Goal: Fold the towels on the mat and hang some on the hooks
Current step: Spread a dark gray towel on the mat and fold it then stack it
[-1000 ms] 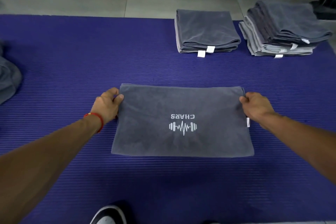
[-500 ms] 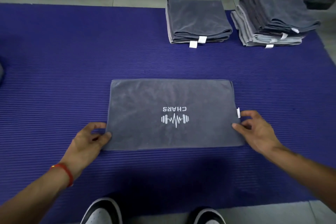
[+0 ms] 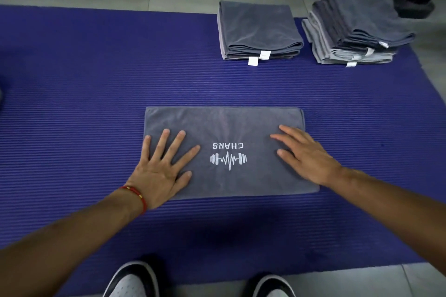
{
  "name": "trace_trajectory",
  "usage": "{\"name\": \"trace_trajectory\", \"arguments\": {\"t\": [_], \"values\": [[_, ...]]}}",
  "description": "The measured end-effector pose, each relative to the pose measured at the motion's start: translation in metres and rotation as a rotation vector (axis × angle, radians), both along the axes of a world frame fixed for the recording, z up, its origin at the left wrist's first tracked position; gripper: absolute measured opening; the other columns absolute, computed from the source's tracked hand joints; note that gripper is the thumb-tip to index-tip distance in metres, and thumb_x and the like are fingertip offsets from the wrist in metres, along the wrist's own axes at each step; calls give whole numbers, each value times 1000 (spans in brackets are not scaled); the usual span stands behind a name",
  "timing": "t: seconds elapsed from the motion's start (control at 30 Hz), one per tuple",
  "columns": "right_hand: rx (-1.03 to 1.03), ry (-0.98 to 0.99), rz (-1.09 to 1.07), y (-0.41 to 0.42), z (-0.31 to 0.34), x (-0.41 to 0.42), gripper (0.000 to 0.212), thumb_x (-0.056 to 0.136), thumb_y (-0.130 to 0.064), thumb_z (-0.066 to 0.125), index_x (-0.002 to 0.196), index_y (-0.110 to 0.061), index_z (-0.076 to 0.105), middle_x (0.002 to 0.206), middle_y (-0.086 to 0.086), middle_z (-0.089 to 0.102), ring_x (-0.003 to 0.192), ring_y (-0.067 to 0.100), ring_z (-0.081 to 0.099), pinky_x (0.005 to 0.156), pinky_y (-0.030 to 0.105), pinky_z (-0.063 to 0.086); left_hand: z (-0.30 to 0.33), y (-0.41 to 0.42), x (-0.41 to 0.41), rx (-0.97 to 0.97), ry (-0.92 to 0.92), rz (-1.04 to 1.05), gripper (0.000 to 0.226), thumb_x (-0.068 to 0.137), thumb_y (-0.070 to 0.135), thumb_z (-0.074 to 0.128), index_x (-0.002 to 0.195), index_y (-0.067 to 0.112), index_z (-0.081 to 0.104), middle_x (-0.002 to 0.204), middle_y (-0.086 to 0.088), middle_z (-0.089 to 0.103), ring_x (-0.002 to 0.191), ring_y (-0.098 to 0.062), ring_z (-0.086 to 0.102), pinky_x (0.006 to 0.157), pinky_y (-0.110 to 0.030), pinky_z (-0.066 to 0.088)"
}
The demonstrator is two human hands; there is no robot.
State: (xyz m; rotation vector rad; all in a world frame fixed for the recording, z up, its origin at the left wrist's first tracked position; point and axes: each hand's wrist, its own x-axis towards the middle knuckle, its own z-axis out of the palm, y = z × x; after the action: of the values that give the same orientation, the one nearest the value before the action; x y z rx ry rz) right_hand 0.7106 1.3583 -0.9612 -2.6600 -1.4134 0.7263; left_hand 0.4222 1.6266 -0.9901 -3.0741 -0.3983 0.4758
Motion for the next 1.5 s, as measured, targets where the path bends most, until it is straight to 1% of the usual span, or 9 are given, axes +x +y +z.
{"name": "trace_trajectory", "arguments": {"t": [0.17,0.33,0.67,0.87,1.03,1.2,1.3,1.4,1.5], "values": [[75,-71,-550,-9,-5,14,61,93,-64,53,127,-13,55,117,9,61,109,33,60,82,43,53,13,-10,9,18,24,36,70,98,59,19,160,35,-3,169,-14,2,152,-48,2,112,-75,14],[48,53,-713,6,-5,16,37,91,-45,70,85,-8,64,82,6,65,86,30,66,60,30,39,22,-44,36,-11,11,-270,96,96,22,54,154,45,-19,163,0,-32,150,-37,-26,113,-73,0],[259,423,-1005,23,10,0,26,81,-31,83,96,-12,73,87,6,78,82,25,74,76,39,61,25,-43,42,-138,167,-206,109,95,10,52,142,58,-32,157,14,-40,146,-26,-38,115,-73,-3],[359,714,-949,8,41,7,24,100,-27,65,101,-3,67,100,6,78,103,32,73,88,46,59,37,-39,48,-256,212,-170,96,96,11,52,150,60,-12,163,17,-26,150,-20,-30,119,-68,-1],[289,551,-612,41,89,-10,19,96,-27,71,107,-18,59,97,5,74,77,17,75,57,36,60,77,-51,73,-762,-192,226,56,97,21,55,146,44,45,149,11,50,132,-11,51,109,-23,39],[393,578,-373,104,112,-80,31,89,-34,78,110,-25,58,92,-1,71,74,22,74,61,46,62,120,-55,95,-1746,-525,1015,29,99,44,55,101,19,68,85,-2,73,70,-20,67,73,-42,57],[390,760,-221,129,110,-113,26,97,-22,68,120,-21,58,87,2,72,68,22,73,61,41,63,118,-41,85,-1626,-696,1120,21,100,28,57,89,11,63,68,-8,69,60,-27,64,54,-33,51],[394,577,-58,133,100,-122,17,100,-26,61,116,-29,63,86,-10,66,71,4,66,61,19,50,86,-8,59,-1229,-765,1087,15,96,28,57,99,15,65,91,-12,74,89,-35,71,80,-47,59],[284,294,203,124,77,-116,33,102,-37,55,135,-36,54,125,-20,51,112,-6,49,92,20,44,62,27,32,-827,-677,1007,16,97,35,57,108,24,62,94,1,71,93,-24,67,83,-40,52]]}}
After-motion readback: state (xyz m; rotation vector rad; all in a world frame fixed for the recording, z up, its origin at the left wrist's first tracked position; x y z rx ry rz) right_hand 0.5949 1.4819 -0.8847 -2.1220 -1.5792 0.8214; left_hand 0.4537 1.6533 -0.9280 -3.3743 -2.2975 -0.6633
